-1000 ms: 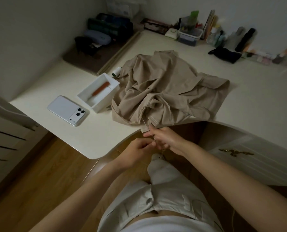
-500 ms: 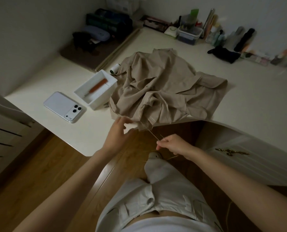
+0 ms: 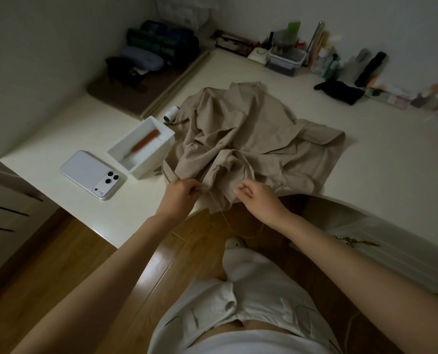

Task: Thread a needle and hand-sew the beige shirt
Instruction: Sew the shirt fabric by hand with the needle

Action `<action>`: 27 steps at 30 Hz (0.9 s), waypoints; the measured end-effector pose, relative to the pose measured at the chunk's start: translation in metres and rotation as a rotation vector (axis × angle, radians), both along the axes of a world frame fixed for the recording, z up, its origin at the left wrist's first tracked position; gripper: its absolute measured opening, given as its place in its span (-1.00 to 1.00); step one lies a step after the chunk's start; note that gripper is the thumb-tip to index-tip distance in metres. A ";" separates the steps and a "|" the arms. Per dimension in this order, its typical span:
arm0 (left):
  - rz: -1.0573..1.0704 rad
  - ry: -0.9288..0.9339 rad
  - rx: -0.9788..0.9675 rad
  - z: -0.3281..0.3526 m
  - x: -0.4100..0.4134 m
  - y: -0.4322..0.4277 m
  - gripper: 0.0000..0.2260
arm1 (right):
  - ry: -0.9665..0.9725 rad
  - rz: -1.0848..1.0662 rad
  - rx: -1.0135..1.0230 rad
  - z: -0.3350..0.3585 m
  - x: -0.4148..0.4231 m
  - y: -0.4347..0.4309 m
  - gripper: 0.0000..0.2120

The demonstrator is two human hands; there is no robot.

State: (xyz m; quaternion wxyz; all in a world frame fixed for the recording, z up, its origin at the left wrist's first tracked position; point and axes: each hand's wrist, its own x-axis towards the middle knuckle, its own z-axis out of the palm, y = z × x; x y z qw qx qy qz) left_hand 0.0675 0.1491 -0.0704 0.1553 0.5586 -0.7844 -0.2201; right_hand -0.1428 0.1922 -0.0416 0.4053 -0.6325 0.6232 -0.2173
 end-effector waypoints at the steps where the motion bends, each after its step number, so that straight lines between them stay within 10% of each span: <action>1: -0.005 0.018 -0.012 0.003 0.000 -0.003 -0.90 | -0.008 0.008 -0.022 0.002 0.001 -0.007 -0.92; 8: -0.069 0.156 0.071 0.032 -0.003 -0.014 -0.92 | 0.009 0.147 -0.124 0.020 0.021 -0.048 -0.54; 13: -0.025 0.370 0.215 0.039 0.000 -0.025 -0.94 | 0.062 0.192 -0.123 0.024 0.020 -0.072 -0.97; 27: -0.040 0.338 0.099 0.049 -0.011 -0.051 -0.91 | 0.019 0.113 -0.113 0.021 -0.013 -0.096 -0.78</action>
